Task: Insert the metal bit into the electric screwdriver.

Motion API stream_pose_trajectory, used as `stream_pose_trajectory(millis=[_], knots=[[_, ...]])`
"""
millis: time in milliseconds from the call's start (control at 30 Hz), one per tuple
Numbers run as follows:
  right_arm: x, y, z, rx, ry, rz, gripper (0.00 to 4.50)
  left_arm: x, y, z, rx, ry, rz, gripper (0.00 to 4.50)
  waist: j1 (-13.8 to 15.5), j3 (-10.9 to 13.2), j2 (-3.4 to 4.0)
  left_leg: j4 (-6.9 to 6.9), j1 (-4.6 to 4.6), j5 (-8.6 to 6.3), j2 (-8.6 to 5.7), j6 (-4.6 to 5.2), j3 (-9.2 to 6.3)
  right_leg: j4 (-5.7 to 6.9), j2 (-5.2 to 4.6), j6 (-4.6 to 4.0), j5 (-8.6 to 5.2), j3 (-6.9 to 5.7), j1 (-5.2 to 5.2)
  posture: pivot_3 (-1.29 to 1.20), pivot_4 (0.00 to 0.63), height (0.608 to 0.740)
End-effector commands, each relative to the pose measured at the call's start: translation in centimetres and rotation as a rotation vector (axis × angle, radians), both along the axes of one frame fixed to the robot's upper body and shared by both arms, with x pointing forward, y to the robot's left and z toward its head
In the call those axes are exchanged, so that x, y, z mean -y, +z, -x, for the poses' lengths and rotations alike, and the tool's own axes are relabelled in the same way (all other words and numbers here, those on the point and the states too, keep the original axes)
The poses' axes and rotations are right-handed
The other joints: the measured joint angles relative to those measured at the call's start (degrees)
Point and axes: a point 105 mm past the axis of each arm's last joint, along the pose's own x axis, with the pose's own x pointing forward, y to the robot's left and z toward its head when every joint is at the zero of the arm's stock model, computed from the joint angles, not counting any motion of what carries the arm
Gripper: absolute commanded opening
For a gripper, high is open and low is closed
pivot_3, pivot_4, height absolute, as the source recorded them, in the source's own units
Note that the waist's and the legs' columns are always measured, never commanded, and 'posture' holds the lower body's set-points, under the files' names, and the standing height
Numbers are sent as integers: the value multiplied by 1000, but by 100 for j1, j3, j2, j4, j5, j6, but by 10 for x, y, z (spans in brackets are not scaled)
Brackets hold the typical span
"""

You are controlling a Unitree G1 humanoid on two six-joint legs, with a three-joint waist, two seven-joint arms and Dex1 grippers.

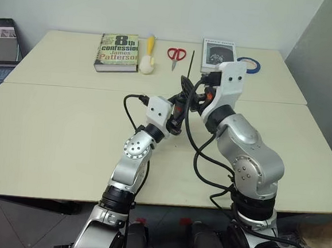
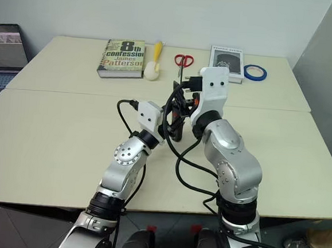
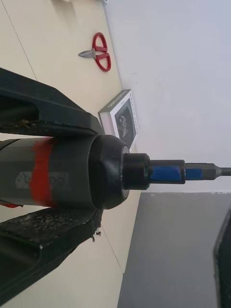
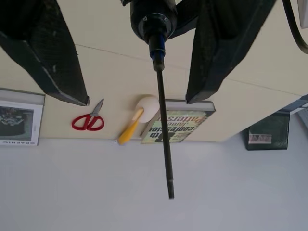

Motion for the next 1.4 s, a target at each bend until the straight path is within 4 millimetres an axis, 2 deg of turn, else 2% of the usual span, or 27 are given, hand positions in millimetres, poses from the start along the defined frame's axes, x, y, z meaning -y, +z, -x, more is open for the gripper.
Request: stream_pose_trajectory(millis=[33, 167, 233, 300, 367, 400, 467, 533, 633, 767, 900, 1067, 1233, 1333, 1400], knots=[[14, 28, 17, 117, 45, -13, 3935, 3, 23, 1, 57, -12, 13, 1650, 2, 0, 0, 0, 0, 0, 0, 0, 0, 0, 0, 0, 0, 0, 0, 0, 150, 740], [41, 24, 21, 142, 24, 112, 3935, 4, 66, 2, 168, -31, -15, 1650, 32, 1, -1, 5, -6, 0, -1, 0, -1, -3, 0, 3, 2, 0, 0, 0, 150, 740], [52, 21, 22, 138, 16, 145, 3935, -1, 80, -2, 193, -12, -29, 1650, 34, 1, -1, 4, -5, 0, -2, 0, -1, -4, 0, 3, 2, 0, 0, 0, 150, 740], [68, 17, 27, 129, 16, 210, 3935, -8, 96, -11, 226, 6, -137, 1650, 49, 2, -1, 2, -5, 0, -2, 0, -1, -5, 0, 3, 1, 0, -1, 0, 150, 740], [76, 11, 42, 135, 93, 343, 3935, -14, 100, -23, 226, 0, -320, 1650, 55, 4, -2, 2, -7, 0, -2, 0, -1, -6, 0, 3, 1, 0, -2, 0, 150, 740], [77, 7, 47, 129, 123, 398, 3935, -16, 99, -27, 209, -11, -385, 1650, 54, 4, -2, 0, -9, 0, -4, 0, 0, -10, 0, 4, 1, 0, -2, 0, 150, 740], [76, -7, 65, 104, 246, 539, 3935, -20, 83, -37, 120, -84, -571, 1650, 47, 4, -1, -2, -4, -1, -4, 1, 3, -12, 0, 2, -1, 2, -1, 0, 150, 740], [75, -16, 79, 79, 339, 629, 3935, -25, 75, -44, 69, -110, -669, 1650, 27, 3, -1, -5, 1, -1, -3, 1, 4, -13, 0, -4, -6, 1, 1, 0, 150, 740], [78, -25, 91, 42, 422, 695, 3935, -24, 63, -50, 44, -152, -783, 1650, 45, 6, -5, -2, -1, -1, -2, 1, 4, -10, 0, -5, -8, 1, 1, 0, 150, 740], [75, -27, 102, 26, 500, 706, 3935, -18, 28, -51, -31, -275, -967, 1650, 47, 12, -16, 2, -7, -1, -3, 1, 5, -11, 0, -2, -6, 2, -2, 0, 150, 740], [74, -28, 102, 17, 510, 716, 3935, -10, 8, -52, -67, -366, -1102, 1649, 64, 14, -19, 3, -8, -1, -3, 1, 5, -11, 0, -2, -6, 2, -2, 0, 150, 740], [81, -35, 97, -14, 471, 754, 3935, 3, -13, -52, -152, -455, -1150, 1647, 98, 13, -20, 5, -9, -1, -3, 1, 6, -10, 0, -2, -6, 3, -1, 0, 150, 740], [89, -44, 96, -58, 445, 793, 3935, 6, -31, -49, -216, -511, -1209, 1647, 101, 13, -20, 5, -9, -1, -3, 1, 6, -10, 0, -2, -6, 4, 0, 0, 150, 740], [92, -47, 96, -73, 431, 811, 3935, 5, -35, -49, -230, -524, -1232, 1647, 97, 13, -20, 5, -8, -1, -4, 2, 7, -9, -1, -3, -7, 4, 0, 0, 150, 740], [100, -50, 96, -101, 413, 828, 3935, 8, -35, -48, -229, -546, -1242, 2350, 90, 13, -19, 5, -6, -1, -3, 2, 7, -8, 0, -2, -7, 5, -1, 0, 150, 740]])
